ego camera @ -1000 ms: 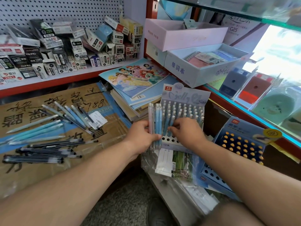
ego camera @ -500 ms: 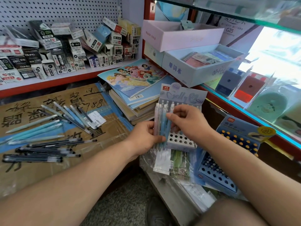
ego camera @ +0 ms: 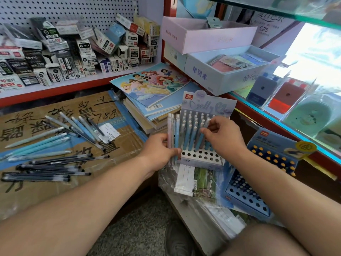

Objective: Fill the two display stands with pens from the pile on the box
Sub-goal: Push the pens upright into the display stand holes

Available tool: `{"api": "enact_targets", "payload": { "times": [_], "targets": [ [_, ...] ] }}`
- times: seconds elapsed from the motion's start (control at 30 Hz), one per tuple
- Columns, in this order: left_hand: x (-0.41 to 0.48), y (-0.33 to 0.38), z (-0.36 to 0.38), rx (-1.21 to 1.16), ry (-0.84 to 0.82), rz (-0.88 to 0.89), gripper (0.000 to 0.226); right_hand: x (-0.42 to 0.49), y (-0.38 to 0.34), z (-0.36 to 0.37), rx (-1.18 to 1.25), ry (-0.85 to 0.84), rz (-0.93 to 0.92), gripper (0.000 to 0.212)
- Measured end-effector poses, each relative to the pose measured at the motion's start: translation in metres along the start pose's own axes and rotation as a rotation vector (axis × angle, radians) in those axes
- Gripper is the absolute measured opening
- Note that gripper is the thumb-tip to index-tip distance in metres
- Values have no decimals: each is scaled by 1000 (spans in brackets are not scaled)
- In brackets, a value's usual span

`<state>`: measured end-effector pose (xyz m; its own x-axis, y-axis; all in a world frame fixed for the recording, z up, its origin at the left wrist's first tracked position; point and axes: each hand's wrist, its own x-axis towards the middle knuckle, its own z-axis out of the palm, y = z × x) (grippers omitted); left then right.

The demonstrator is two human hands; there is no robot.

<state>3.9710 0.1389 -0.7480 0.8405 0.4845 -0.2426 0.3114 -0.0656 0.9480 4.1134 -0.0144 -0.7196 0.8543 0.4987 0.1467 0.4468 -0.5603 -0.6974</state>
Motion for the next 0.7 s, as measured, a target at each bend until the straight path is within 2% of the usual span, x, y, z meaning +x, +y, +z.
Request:
{"api": "enact_targets", "payload": {
  "times": [0.17,0.37,0.53,0.6,0.7],
  "targets": [
    [0,0,4,-3,-13,6,29,-1,0,0,-143,-59,-39,13],
    [-2,1,5,-24,-33,4,33,-2,2,12,-281,-124,10,18],
    [-1,1,5,-50,-61,3,31,-4,-11,-1,-364,-139,73,34],
    [0,-1,5,-54,-77,-9,31,-8,-20,-7,-281,-93,56,33],
    [0,-1,7,-63,-117,-13,32,-13,-35,-9,57,-84,42,21]
  ]
}}
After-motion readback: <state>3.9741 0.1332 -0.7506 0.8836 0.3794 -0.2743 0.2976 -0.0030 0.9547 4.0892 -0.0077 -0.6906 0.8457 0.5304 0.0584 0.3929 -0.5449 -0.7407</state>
